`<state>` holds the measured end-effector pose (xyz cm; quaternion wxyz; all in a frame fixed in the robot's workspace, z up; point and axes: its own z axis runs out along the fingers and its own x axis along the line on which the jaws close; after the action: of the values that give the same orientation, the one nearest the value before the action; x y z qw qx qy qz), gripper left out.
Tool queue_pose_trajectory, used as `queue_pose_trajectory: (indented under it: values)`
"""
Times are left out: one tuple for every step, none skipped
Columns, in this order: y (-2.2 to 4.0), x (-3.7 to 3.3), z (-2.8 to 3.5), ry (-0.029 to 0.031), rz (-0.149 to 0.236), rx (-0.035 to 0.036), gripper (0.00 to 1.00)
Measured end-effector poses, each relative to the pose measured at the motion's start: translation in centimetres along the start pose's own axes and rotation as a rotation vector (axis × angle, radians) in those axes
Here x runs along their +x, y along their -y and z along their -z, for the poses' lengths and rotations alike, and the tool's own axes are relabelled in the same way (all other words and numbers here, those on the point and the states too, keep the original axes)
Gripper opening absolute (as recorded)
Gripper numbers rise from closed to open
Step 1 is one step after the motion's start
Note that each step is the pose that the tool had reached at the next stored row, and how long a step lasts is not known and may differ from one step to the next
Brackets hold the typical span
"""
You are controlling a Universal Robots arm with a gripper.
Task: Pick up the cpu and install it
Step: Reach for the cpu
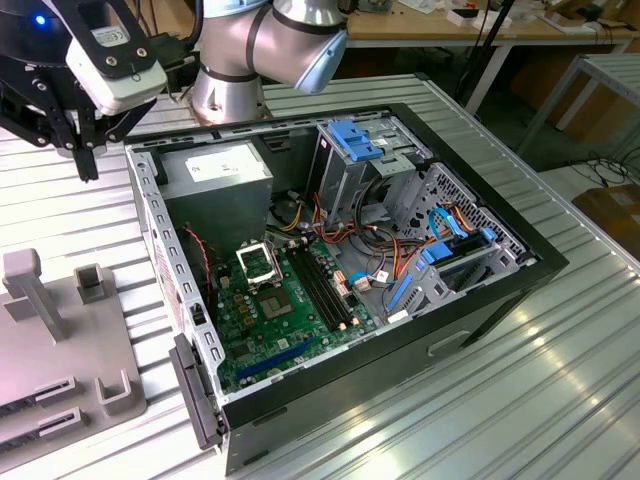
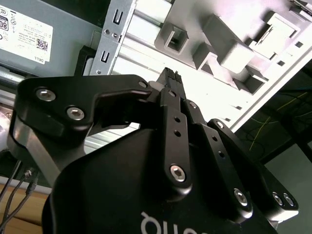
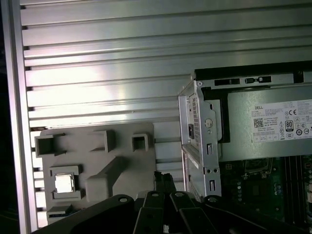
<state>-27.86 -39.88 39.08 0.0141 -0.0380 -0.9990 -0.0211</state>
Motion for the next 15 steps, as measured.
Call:
queue_pose_trajectory:
  values:
    - [0.01,0.08,0.00,0.0000,0.000,0.0001,0.11]
    - [0.02,0.21,-0.01,0.0000,0.000,0.0001,0.11]
    - [0.02,0.31,-0.01,0.0000,0.000,0.0001,0.11]
    - [0.03,0.37,-0.02,0.0000,0.000,0.0001,0.11]
    - [0.04,0.47,-0.03,0.0000,0.000,0.0001,0.11]
    - [0.04,0.54,-0.03,-0.0001,0.000,0.0001,0.11]
    - [0.05,0.59,-0.03,0.0000,0.000,0.0001,0.11]
    - [0.05,0.65,-0.04,0.0000,0.000,0.0000,0.11]
    - [0.06,0.70,-0.04,0.0000,0.000,0.0001,0.11]
    - [0.06,0.80,-0.04,0.0000,0.000,0.0001,0.11]
    - [0.07,0.84,-0.05,0.0000,0.000,0.0000,0.11]
    - [0.07,0.89,-0.05,0.0000,0.000,0.0001,0.11]
    - [0.08,0.96,-0.05,0.0000,0.000,0.0001,0.11]
    - [0.08,1.00,-0.05,-0.0001,0.000,0.0001,0.11]
    - [0.08,1.04,-0.06,-0.0001,0.000,0.0001,0.11]
